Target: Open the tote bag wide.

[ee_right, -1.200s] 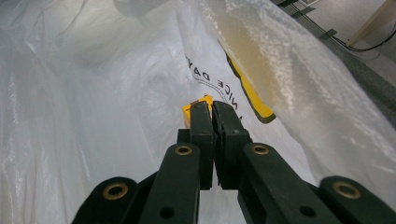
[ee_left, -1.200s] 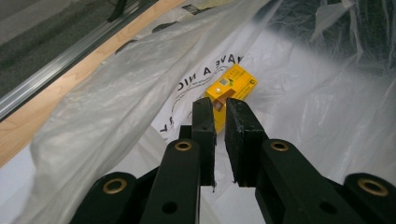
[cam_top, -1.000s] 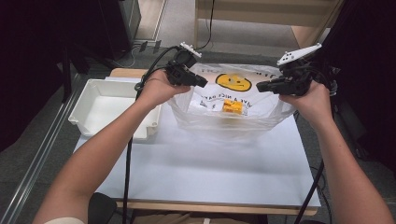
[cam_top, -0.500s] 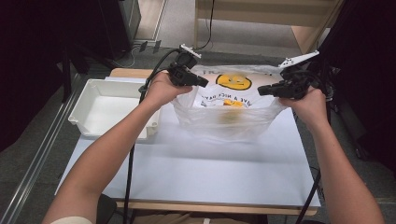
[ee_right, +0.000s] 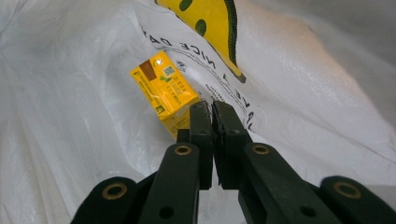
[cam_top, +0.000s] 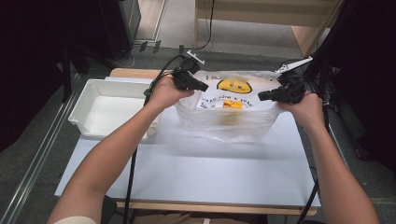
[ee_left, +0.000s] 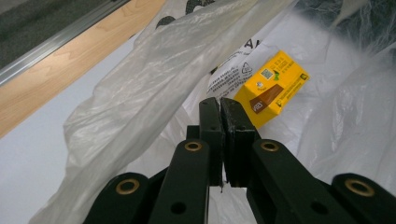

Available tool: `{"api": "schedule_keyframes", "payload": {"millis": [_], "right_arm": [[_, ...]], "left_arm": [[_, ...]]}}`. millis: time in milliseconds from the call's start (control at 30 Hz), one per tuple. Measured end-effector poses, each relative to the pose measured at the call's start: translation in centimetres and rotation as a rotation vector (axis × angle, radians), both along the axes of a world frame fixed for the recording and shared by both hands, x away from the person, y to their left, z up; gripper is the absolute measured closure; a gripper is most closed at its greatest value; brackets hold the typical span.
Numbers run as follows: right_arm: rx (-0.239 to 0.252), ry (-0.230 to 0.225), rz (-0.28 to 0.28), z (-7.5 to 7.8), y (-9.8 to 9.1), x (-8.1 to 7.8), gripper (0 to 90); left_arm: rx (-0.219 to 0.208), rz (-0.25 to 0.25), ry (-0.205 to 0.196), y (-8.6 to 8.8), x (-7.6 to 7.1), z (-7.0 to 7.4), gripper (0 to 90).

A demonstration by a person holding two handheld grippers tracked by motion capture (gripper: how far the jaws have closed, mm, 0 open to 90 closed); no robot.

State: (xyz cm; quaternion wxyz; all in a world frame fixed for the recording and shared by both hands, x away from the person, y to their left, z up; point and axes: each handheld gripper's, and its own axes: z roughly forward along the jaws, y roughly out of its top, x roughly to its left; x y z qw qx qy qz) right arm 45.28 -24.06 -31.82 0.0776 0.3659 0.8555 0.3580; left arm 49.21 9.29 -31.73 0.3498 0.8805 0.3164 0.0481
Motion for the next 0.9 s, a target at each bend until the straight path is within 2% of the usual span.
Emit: {"api": "schedule_keyframes", "payload": {"millis": [133, 433, 567, 733, 900], "right_arm": [[0.005, 0.009, -0.008, -0.8, -0.2, 0.1, 88.1], [0.021, 0.019, -0.021, -2.5, -0.4, 0.1, 88.1], [0.035, 0.010, -0.025, -3.1, -0.5, 0.0, 88.2], [0.057, 0.009, -0.040, -3.9, -0.7, 0.0, 88.2], [0.071, 0.012, -0.047, -5.1, -0.9, -0.2, 88.2]], "left_arm": [[0.002, 0.003, 0.003, -0.2, 0.3, -0.7, 88.7], [-0.021, 0.003, 0.022, -0.6, 0.8, -2.3, 89.0], [-0.013, -0.001, 0.022, -0.8, 0.9, -3.1, 89.0], [-0.014, 0.021, 0.045, -0.7, 1.4, -4.1, 88.9], [-0.020, 0.032, 0.048, -0.6, 1.7, -4.8, 88.6]]}}
